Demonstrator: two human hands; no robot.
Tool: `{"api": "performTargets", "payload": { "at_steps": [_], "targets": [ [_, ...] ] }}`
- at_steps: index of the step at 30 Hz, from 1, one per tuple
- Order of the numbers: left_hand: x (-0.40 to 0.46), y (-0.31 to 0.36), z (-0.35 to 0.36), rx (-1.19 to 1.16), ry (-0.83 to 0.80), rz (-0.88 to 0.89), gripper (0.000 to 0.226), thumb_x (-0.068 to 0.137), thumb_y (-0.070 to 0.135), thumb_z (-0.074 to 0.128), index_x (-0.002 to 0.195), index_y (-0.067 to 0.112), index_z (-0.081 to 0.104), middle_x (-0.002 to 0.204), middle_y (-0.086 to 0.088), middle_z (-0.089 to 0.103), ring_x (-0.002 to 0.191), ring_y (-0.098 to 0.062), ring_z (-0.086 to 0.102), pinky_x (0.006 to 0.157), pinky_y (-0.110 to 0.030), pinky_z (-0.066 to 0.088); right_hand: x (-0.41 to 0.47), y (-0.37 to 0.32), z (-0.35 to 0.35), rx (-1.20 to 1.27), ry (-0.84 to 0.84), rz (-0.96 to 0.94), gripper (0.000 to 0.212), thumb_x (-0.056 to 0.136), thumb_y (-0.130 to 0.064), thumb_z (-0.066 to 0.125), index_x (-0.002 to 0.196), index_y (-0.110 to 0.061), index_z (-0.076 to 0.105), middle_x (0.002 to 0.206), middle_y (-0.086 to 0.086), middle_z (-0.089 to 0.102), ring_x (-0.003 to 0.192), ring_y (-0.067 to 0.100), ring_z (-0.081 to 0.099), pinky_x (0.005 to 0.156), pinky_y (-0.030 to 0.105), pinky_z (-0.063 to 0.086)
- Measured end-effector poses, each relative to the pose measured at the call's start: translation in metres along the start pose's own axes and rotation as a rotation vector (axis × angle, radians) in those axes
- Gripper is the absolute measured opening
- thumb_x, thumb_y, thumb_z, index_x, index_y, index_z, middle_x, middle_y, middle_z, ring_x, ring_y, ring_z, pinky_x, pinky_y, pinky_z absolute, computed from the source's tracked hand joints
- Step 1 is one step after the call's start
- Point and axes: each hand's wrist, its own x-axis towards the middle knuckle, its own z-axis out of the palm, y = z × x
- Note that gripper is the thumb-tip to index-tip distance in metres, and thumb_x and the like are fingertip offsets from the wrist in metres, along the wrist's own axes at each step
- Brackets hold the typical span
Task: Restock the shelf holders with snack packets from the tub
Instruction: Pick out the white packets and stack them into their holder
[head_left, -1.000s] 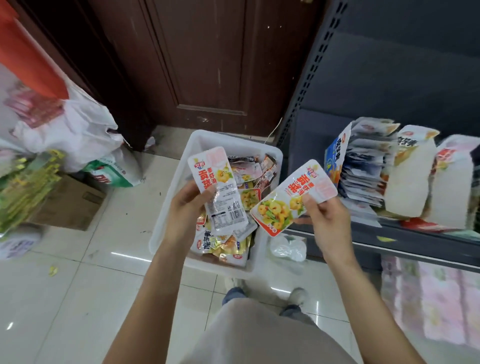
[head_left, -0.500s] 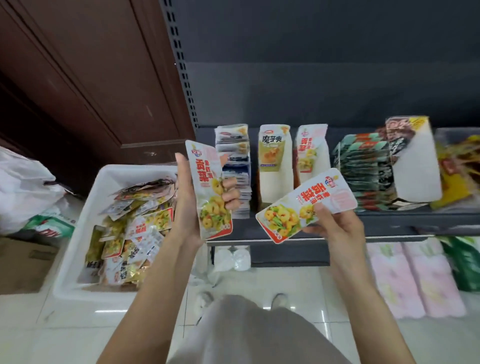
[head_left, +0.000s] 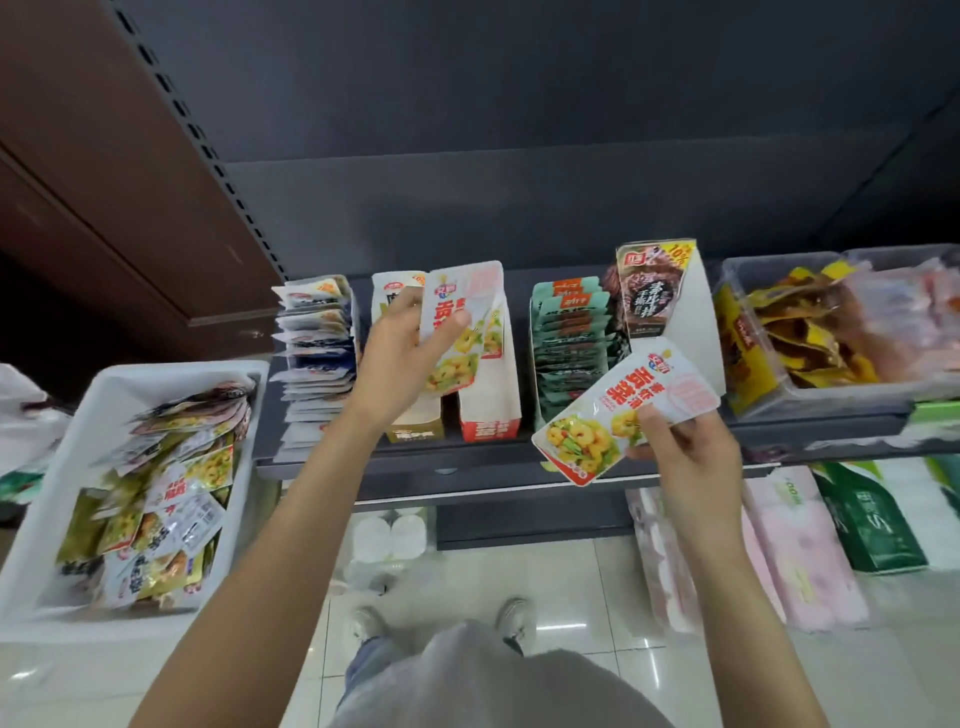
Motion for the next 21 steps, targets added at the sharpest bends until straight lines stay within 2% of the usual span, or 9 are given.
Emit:
{"api": "performTargets", "payload": {
  "at_steps": [2, 4, 8, 11, 14, 16, 19, 21],
  "targets": [
    [0.012, 0.000, 0.013, 0.052, 0.023, 0.075, 0.010, 0.089, 0.023, 0.064, 0.098, 0.026, 0.067, 0.099, 0.006, 0.065, 0.092, -0.002, 0.063, 0.074, -0.021, 0.052, 0.003, -0.002, -0.002, 0.019, 0.003, 0.004, 0.017, 0.091, -0.014, 0.060, 0.108, -0.018, 0.061, 0.098, -0.009, 0.070, 0.083, -0.001, 0.068, 0.061, 0.019, 0.056],
    [0.016, -0.007, 0.023, 0.167, 0.042, 0.109, 0.014, 0.086, 0.020, 0.069, 0.099, 0.017, 0.071, 0.095, 0.001, 0.068, 0.089, -0.010, 0.063, 0.078, -0.029, 0.052, 0.005, -0.004, -0.004, 0.057, 0.004, 0.000, 0.016, 0.092, -0.013, 0.060, 0.103, -0.023, 0.061, 0.097, -0.011, 0.070, 0.084, 0.000, 0.068, 0.061, 0.019, 0.056],
    [0.009, -0.027, 0.029, 0.347, 0.092, 0.117, 0.030, 0.084, 0.020, 0.071, 0.111, 0.007, 0.069, 0.107, -0.006, 0.071, 0.094, -0.013, 0.064, 0.082, -0.030, 0.053, 0.009, -0.007, -0.007, 0.078, 0.016, -0.012, 0.021, 0.092, -0.013, 0.059, 0.099, -0.033, 0.060, 0.101, -0.009, 0.070, 0.088, 0.002, 0.069, 0.063, 0.022, 0.058],
    [0.001, -0.036, 0.028, 0.296, 0.213, 0.103, 0.027, 0.085, 0.018, 0.070, 0.109, 0.006, 0.070, 0.105, -0.007, 0.071, 0.092, -0.013, 0.065, 0.076, -0.033, 0.057, 0.013, -0.007, -0.007, 0.099, 0.029, -0.002, 0.019, 0.093, -0.013, 0.059, 0.107, -0.026, 0.060, 0.104, -0.007, 0.070, 0.089, 0.004, 0.069, 0.064, 0.024, 0.059],
    [-0.002, -0.040, 0.027, 0.282, 0.286, 0.076, 0.029, 0.085, 0.020, 0.069, 0.110, 0.007, 0.069, 0.109, -0.007, 0.070, 0.094, -0.011, 0.065, 0.074, -0.030, 0.057, 0.017, -0.009, -0.003, 0.119, 0.030, -0.003, 0.022, 0.093, -0.014, 0.059, 0.109, -0.028, 0.057, 0.104, -0.014, 0.069, 0.091, 0.002, 0.068, 0.063, 0.022, 0.058],
    [-0.005, -0.044, 0.029, 0.357, 0.238, 0.142, 0.025, 0.085, 0.018, 0.070, 0.107, 0.005, 0.070, 0.104, -0.009, 0.071, 0.090, -0.013, 0.065, 0.073, -0.028, 0.055, 0.021, -0.010, 0.000, 0.141, 0.023, -0.004, 0.023, 0.095, -0.013, 0.056, 0.114, -0.027, 0.056, 0.105, -0.016, 0.068, 0.094, 0.002, 0.068, 0.064, 0.021, 0.057],
    [-0.013, -0.051, 0.034, 0.524, 0.056, 0.182, 0.022, 0.088, 0.020, 0.067, 0.107, 0.010, 0.071, 0.102, -0.007, 0.072, 0.087, -0.021, 0.068, 0.073, -0.027, 0.050, 0.030, -0.013, 0.008, 0.175, 0.013, -0.016, 0.027, 0.098, -0.014, 0.052, 0.122, -0.024, 0.054, 0.112, -0.010, 0.067, 0.098, 0.005, 0.066, 0.068, 0.022, 0.057],
    [-0.021, -0.055, 0.037, 0.682, -0.040, 0.259, 0.019, 0.087, 0.018, 0.067, 0.105, 0.014, 0.073, 0.095, -0.006, 0.074, 0.082, -0.023, 0.068, 0.071, -0.026, 0.047, 0.039, -0.016, 0.017, 0.167, -0.025, -0.067, 0.025, 0.098, -0.015, 0.051, 0.117, -0.031, 0.054, 0.111, -0.013, 0.066, 0.102, 0.003, 0.065, 0.070, 0.020, 0.057]
  ]
}}
